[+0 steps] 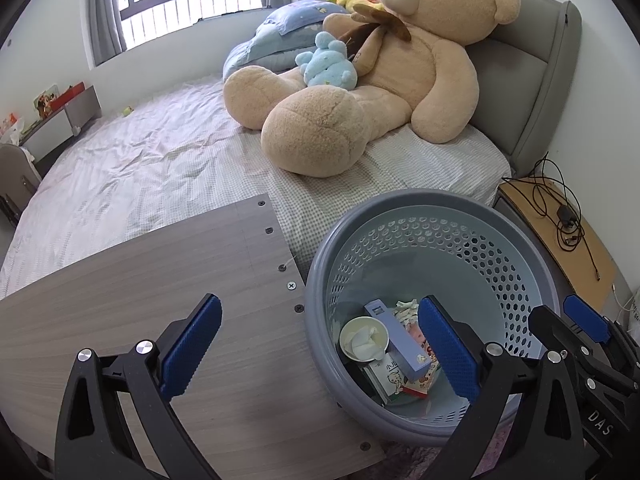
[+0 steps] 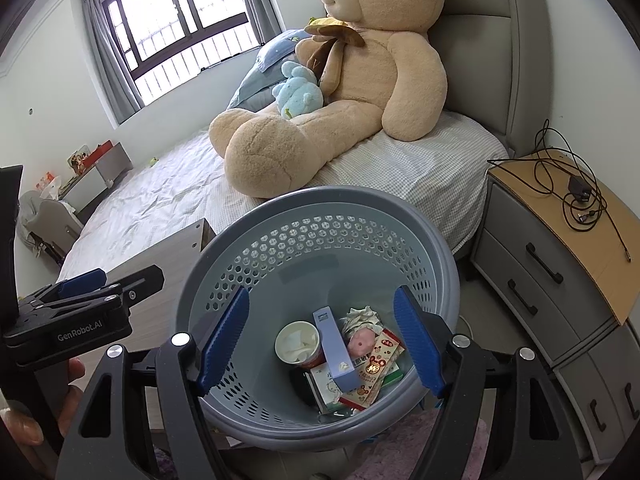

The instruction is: Collect trash

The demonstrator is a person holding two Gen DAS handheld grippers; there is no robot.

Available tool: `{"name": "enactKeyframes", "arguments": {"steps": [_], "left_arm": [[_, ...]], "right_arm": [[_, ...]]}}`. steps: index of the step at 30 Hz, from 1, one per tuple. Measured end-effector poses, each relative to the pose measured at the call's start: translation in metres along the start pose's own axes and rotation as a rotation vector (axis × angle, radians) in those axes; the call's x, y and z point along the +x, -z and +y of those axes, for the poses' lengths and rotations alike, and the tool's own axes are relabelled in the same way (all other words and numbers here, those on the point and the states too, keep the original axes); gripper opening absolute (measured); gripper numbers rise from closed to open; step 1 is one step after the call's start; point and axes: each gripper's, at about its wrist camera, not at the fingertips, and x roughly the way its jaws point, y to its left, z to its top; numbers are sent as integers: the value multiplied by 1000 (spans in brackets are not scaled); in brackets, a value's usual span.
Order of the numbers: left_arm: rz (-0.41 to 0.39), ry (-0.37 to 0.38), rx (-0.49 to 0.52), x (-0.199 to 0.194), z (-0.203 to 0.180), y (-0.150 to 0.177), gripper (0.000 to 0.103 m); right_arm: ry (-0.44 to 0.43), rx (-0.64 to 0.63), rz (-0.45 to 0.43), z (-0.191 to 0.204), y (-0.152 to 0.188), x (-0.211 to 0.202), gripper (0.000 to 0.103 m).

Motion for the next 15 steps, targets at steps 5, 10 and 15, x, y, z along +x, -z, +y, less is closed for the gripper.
{"name": "enactKeyframes", "arguments": {"steps": [5,10,15], "left_arm": [[2,-7,2,1,-1,0,97],[11,-9,-1,2,1,1,97],[14,-10,-1,2,2,1,97]], "right_arm": [[0,0,0,0,0,0,72],[-2,4,0,0,0,0,72],[-4,7,2,0,1,2,72]]}}
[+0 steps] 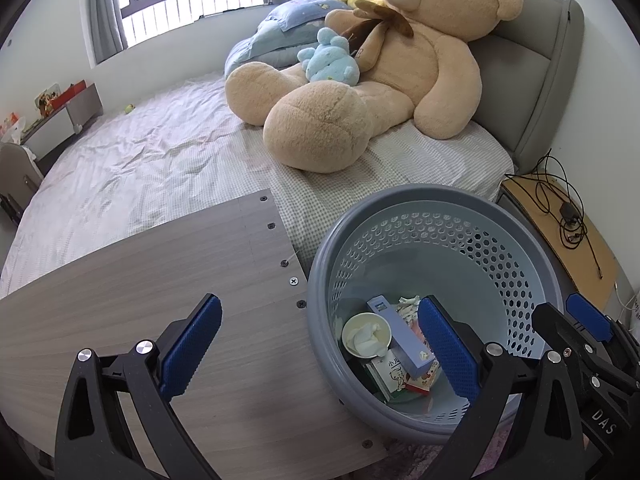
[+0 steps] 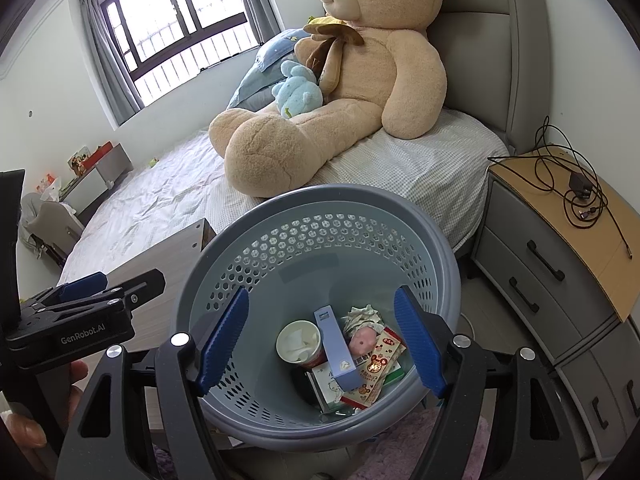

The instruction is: Collect trash

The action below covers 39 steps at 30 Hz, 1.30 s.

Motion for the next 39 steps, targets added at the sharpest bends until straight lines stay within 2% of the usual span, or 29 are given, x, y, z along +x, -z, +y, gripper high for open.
{"name": "enactKeyframes", "arguments": {"steps": [17,39], "left_arm": [[-10,-27,-25,-3,4,-1,97],[-8,-36,-9,-2,1,0,97]], "right_arm": [[0,-1,0,0,0,0,72],[-3,-2,-1,2,-1,-1,72]]}}
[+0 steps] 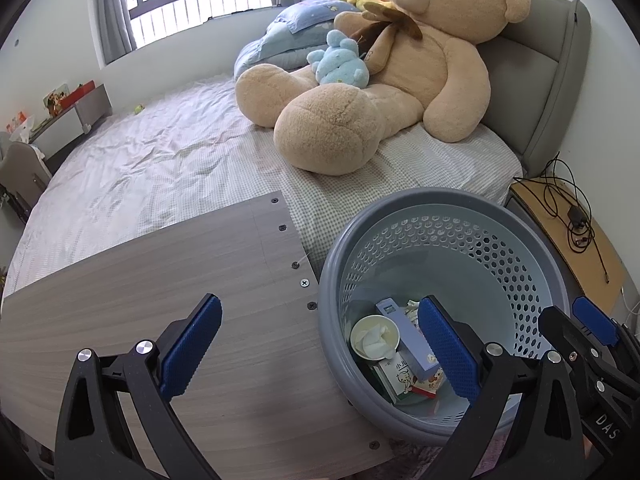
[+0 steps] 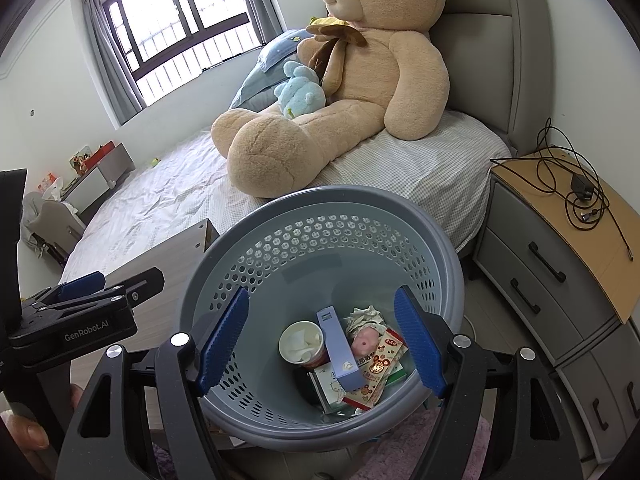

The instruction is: Collect trash

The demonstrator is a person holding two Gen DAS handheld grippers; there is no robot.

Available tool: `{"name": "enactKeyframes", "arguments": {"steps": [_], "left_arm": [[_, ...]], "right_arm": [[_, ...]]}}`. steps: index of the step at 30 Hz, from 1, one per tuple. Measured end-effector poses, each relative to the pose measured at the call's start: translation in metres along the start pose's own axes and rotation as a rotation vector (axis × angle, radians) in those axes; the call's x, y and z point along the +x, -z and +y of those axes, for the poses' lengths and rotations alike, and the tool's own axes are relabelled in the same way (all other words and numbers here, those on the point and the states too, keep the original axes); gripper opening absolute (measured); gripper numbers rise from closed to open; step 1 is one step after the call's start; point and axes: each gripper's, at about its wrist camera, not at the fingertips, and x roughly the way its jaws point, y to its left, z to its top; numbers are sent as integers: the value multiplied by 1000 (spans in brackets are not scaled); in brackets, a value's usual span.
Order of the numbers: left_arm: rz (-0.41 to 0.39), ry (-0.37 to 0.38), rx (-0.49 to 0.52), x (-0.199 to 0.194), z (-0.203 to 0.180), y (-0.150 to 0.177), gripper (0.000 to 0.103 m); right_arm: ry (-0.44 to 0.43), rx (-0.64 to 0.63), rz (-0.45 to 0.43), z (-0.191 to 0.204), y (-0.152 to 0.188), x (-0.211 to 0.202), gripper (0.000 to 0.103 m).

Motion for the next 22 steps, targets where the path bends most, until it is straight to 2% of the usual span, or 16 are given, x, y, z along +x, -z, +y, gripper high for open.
{"name": "enactKeyframes", "arguments": {"steps": [22], "left_arm": [[13,1,1,1,0,1,97]], "right_arm": [[0,1,5,2,-1,0,72]]}}
